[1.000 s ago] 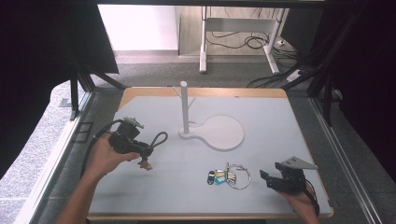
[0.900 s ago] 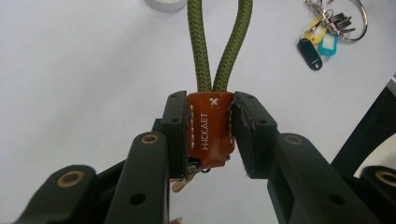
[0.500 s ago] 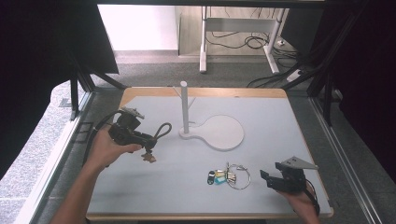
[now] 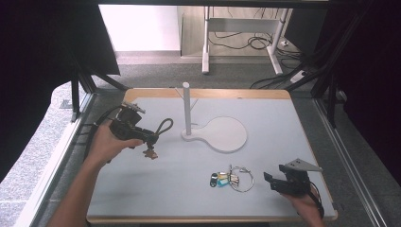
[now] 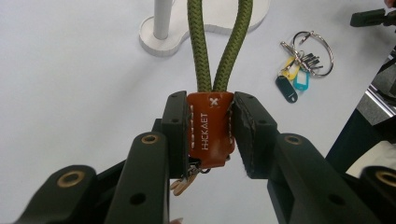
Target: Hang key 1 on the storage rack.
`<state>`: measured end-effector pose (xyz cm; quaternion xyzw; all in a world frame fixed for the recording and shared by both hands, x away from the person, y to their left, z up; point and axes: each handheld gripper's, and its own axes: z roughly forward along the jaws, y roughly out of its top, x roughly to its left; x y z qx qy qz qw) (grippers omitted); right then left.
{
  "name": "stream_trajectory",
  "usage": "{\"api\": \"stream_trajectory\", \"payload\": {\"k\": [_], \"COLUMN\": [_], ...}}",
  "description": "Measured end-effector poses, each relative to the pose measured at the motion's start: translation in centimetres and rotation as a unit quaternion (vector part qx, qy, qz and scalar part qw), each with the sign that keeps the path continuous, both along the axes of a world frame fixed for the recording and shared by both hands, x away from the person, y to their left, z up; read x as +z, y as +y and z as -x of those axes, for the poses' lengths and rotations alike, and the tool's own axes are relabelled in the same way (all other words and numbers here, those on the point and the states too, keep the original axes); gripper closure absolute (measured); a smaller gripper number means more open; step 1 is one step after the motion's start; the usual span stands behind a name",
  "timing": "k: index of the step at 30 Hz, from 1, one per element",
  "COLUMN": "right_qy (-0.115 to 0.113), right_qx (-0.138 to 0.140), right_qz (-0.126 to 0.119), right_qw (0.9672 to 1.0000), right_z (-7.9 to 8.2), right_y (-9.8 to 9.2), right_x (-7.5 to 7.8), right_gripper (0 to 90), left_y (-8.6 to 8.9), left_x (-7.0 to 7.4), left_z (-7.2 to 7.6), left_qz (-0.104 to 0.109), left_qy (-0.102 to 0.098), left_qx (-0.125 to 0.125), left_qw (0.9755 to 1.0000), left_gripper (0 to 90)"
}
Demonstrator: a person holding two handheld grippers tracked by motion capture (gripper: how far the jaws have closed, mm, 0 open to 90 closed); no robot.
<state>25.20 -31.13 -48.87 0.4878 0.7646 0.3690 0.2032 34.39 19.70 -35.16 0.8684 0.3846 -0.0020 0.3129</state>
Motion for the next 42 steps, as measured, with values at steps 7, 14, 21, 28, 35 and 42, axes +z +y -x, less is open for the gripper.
{"api": "stream_trajectory", "payload": {"k": [7,14,21,28,35,42], "right_qy": [0.0,0.0,0.001,0.002,0.003,0.006], "right_qx": [0.001,0.001,0.0,0.0,0.001,0.0], "right_qz": [0.002,0.002,0.001,0.001,0.001,0.0], "right_qw": [1.0,1.0,1.0,1.0,1.0,1.0], "right_z": [0.0,-0.1,-0.1,-0.1,-0.2,-0.3], "right_y": [0.1,0.1,0.1,0.1,0.1,0.0], "right_x": [-0.1,-0.1,-0.1,-0.1,-0.2,-0.3], "right_gripper": [28.8,28.8,28.8,28.8,28.8,28.8], "left_y": [0.3,-0.1,-0.6,-0.6,-0.7,-0.7], "left_x": [0.7,1.4,2.1,2.4,2.6,2.7], "left_z": [-0.5,-1.2,-2.1,-3.4,-4.8,-6.3], "left_qz": [0.004,0.0,0.003,0.007,0.006,-0.001], "left_qy": [-0.002,-0.004,-0.005,0.001,0.006,0.017], "left_qx": [0.003,-0.002,-0.009,-0.006,-0.003,0.004], "left_qw": [1.0,1.0,0.9999,1.0,1.0,0.9999], "left_gripper": [67.5,67.6,67.6,67.5,67.6,67.5]}}
